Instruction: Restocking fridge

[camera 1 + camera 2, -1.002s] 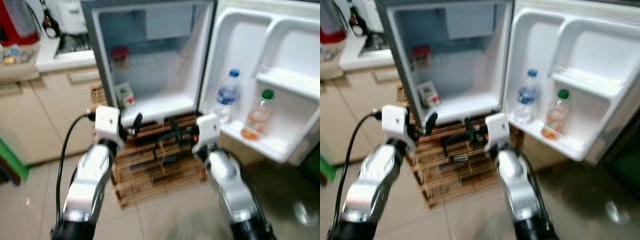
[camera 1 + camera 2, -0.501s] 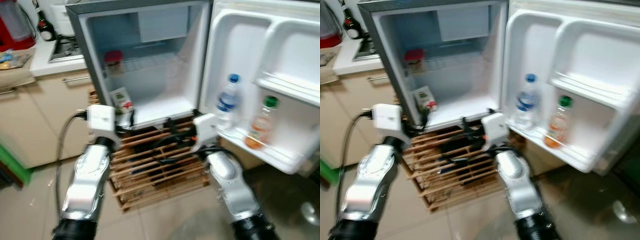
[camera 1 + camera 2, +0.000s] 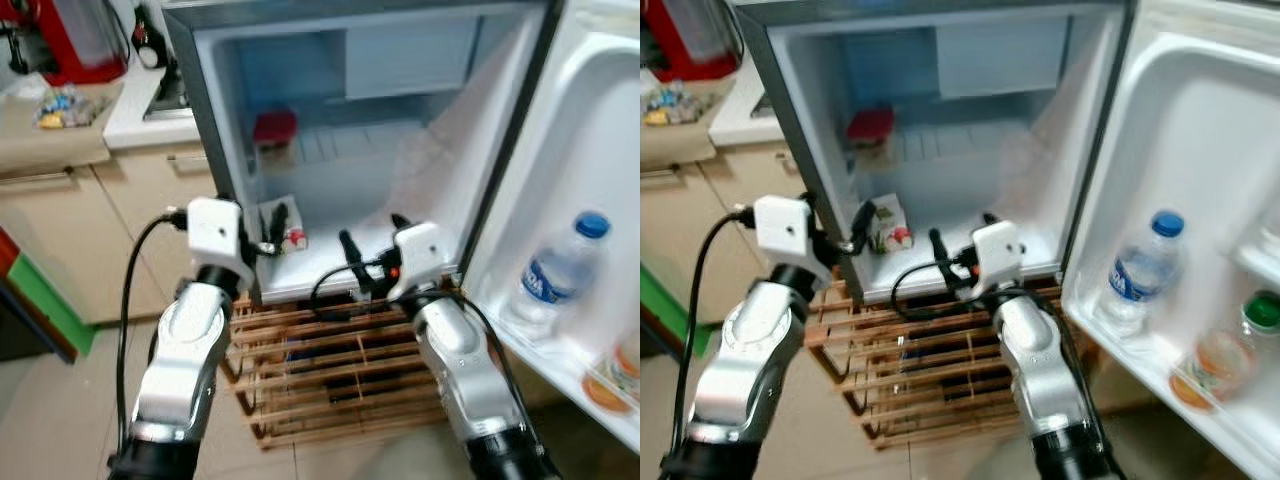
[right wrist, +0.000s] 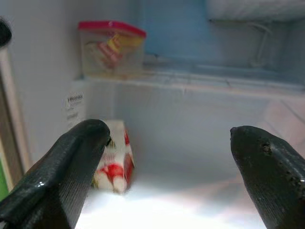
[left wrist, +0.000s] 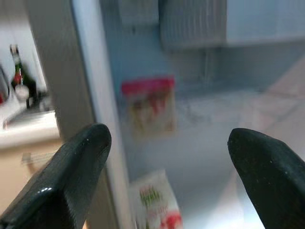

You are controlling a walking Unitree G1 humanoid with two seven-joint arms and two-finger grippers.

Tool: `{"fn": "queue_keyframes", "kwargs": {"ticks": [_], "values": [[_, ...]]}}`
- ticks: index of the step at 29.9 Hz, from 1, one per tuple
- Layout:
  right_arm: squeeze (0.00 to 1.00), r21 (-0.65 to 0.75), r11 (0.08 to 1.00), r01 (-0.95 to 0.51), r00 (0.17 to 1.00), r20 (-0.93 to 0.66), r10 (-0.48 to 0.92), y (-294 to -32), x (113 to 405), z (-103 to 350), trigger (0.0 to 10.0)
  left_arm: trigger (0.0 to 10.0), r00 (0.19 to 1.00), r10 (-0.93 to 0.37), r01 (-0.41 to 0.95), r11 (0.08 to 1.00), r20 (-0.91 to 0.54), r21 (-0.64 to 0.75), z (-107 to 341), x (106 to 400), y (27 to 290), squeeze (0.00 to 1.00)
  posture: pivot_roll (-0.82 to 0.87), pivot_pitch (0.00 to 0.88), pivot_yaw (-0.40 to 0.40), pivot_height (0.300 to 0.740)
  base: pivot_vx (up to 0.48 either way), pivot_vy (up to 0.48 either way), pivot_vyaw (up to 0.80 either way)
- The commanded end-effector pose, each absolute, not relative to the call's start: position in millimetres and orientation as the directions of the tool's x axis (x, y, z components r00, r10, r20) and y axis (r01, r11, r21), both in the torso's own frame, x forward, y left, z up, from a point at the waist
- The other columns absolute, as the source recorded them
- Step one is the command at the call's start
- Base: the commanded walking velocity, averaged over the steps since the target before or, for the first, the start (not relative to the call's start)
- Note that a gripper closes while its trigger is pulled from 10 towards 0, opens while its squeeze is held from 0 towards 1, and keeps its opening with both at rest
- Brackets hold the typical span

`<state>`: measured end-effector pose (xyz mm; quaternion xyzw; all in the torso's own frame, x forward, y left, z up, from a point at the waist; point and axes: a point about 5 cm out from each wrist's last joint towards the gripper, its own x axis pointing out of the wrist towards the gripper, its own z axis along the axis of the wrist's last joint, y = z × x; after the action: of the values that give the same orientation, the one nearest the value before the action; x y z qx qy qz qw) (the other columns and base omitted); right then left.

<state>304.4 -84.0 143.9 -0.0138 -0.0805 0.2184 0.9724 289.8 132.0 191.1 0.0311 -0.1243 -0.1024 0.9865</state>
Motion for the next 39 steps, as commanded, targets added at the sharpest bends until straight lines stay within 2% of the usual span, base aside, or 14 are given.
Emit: {"fn": "queue_keyframes", "kwargs": {"ticks": [1,8,15,18,19,21,28,32,37,39], "values": [[0.04,-0.052,0.870,-0.490,0.846,0.209,0.490,-68,306,168,10.0,10.0,0.918,-0.272,0.248,0.962,0.289,0.117,213,281,134,0.00,-0.09,0.000,0.054,0.740,0.000,0.000,0.00],[0.03,-0.062,0.831,-0.553,0.806,0.217,0.552,-56,303,180,10.0,10.0,0.851,-0.463,0.457,0.885,0.249,0.086,221,254,130,0.00,-0.02,0.000,0.027,0.740,0.000,0.000,0.00],[0.03,-0.044,0.831,-0.555,0.812,0.188,0.552,-45,309,177,10.0,10.0,0.823,-0.530,0.523,0.848,0.207,0.092,222,242,126,0.00,0.01,0.000,0.009,0.740,0.000,0.000,0.00],[0.04,-0.051,0.833,-0.551,0.814,0.189,0.550,-36,316,179,10.0,10.0,0.802,-0.586,0.570,0.809,0.113,0.143,215,242,134,0.00,0.03,0.000,0.007,0.740,0.000,0.000,0.00],[0.03,-0.062,0.830,-0.554,0.809,0.193,0.555,-26,322,182,10.0,10.0,0.795,-0.603,0.584,0.792,0.073,0.177,213,243,139,0.00,0.05,0.000,0.013,0.740,0.000,0.000,0.00],[0.03,-0.065,0.831,-0.553,0.810,0.193,0.554,-22,325,183,10.0,10.0,0.793,-0.607,0.588,0.787,0.060,0.190,212,243,141,0.00,0.06,0.000,0.014,0.740,0.000,0.000,0.00],[0.04,-0.085,0.919,-0.384,0.892,0.224,0.393,-20,356,197,10.0,10.0,0.756,-0.654,0.629,0.733,0.016,0.259,203,234,145,0.00,0.09,0.043,0.024,0.740,0.000,0.000,0.00],[0.04,-0.096,0.925,-0.367,0.891,0.250,0.379,-16,363,207,10.0,10.0,0.762,-0.647,0.638,0.746,-0.022,0.191,203,229,154,0.00,0.11,0.072,0.025,0.740,0.000,0.000,0.00],[0.04,-0.090,0.930,-0.356,0.897,0.246,0.367,-15,367,207,10.0,10.0,0.785,-0.620,0.611,0.771,-0.010,0.178,207,226,162,0.00,0.12,0.089,0.021,0.740,0.000,0.000,0.00],[0.04,-0.094,0.949,-0.302,0.918,0.238,0.316,-19,371,207,10.0,10.0,0.789,-0.614,0.605,0.776,-0.004,0.177,208,225,164,0.00,0.13,0.100,0.019,0.740,0.000,0.000,0.00]]}}
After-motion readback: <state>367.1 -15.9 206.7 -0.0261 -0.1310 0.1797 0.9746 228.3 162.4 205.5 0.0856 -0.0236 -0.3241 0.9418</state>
